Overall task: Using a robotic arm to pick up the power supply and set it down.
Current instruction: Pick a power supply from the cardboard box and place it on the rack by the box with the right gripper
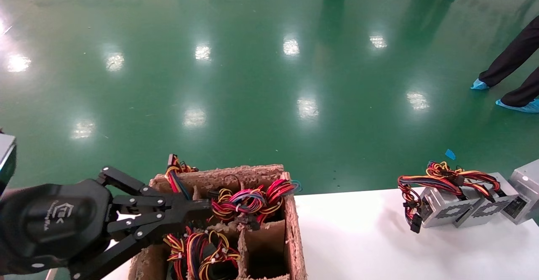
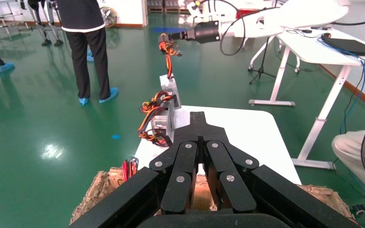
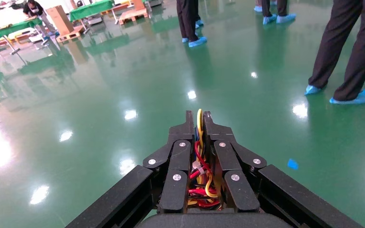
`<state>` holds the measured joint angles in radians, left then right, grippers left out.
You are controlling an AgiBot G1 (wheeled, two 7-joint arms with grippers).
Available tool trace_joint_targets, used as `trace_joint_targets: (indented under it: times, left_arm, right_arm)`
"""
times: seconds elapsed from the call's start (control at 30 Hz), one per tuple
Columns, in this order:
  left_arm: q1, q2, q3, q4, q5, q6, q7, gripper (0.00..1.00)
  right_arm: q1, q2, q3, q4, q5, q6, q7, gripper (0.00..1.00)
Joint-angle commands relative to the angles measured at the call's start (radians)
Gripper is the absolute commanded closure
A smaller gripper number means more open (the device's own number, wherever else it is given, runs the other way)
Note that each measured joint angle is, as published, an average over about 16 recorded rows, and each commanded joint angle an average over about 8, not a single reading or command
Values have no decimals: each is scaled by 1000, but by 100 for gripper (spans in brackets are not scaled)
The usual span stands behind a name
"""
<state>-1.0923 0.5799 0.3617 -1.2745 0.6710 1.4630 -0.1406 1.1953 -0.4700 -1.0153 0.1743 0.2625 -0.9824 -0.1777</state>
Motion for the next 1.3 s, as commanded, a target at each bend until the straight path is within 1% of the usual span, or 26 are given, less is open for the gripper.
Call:
trace_joint_targets:
  times: [0.03,0.47,0.73,1.03,1.3]
  left_arm:
    - [0,0,0,0,0,0,0,100]
    - [0,0,0,0,0,0,0,100]
    - [0,0,0,0,0,0,0,100]
    - [0,0,0,0,0,0,0,100]
    - [0,0,1,0,0,0,0,100]
  right_arm:
    - [6,-20,-2,-16,-3,8,-1,100]
    - [25,-89,0,-82,0,9,11,100]
    - [22,-124,2,-110,5,7,27,100]
    - [18,-144,5,-128,12,-8,43,100]
    - [2,-140,7,-136,15,-37,67,100]
